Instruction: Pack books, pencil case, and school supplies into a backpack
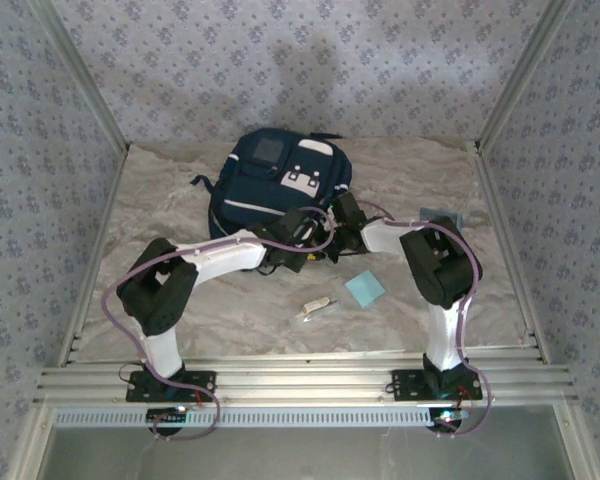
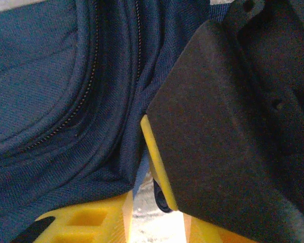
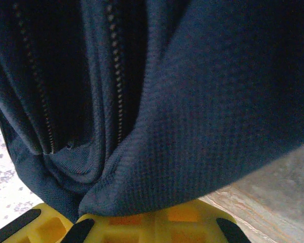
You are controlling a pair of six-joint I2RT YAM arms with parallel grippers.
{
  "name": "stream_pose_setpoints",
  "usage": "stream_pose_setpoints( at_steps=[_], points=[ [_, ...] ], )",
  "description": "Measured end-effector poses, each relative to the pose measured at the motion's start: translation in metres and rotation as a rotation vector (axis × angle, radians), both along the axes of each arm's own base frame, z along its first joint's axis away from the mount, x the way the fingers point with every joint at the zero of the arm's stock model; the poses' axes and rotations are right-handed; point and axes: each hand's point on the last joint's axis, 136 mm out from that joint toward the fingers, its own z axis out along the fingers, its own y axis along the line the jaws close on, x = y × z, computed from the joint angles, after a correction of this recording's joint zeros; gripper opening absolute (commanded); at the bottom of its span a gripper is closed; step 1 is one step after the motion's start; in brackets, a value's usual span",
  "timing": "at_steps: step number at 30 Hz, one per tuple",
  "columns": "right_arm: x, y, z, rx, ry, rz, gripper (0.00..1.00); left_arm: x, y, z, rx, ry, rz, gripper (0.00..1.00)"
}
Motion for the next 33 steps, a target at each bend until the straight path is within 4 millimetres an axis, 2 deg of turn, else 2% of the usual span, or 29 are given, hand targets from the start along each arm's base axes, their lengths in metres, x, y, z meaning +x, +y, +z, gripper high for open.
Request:
stream_pose_setpoints(
  at_steps=[7,8,11,14,18,23,26,28,33],
  points=[
    [0.015,-0.015,0.008,0.053,0.047,-0.018,0.03,-0.005,0.001,0.005,-0.002,-0.010,-0.018,0.35],
    [0.018,-0.019,0.010,0.058,0.048,-0.025,0.10,-0.008,0.004,0.008,-0.003,-0.011,-0.018,0.36],
    [0.027,-0.026,0.015,0.052,0.039,-0.031,0.42,-0.012,0.012,0.022,-0.011,-0.035,-0.007,0.37],
    [0.028,-0.027,0.019,0.031,0.015,-0.006,0.59,-0.009,0.018,0.041,-0.025,-0.079,0.014,0.40],
    [0.020,-0.036,0.023,-0.040,-0.033,0.036,0.62,-0.003,0.024,0.051,-0.038,-0.103,0.053,0.42],
    [0.019,-0.055,0.048,-0.121,-0.148,0.052,0.63,0.006,0.036,0.047,-0.037,-0.097,0.126,0.42],
    [0.030,-0.066,0.055,-0.153,-0.198,0.030,0.63,0.009,0.042,0.046,-0.044,-0.089,0.166,0.43],
    [0.041,-0.072,0.053,-0.172,-0.210,0.014,0.64,0.009,0.044,0.045,-0.049,-0.078,0.185,0.47],
    [0.077,-0.072,0.031,-0.192,-0.209,-0.019,0.64,-0.001,0.033,0.044,-0.108,-0.036,0.225,0.57]
  ],
)
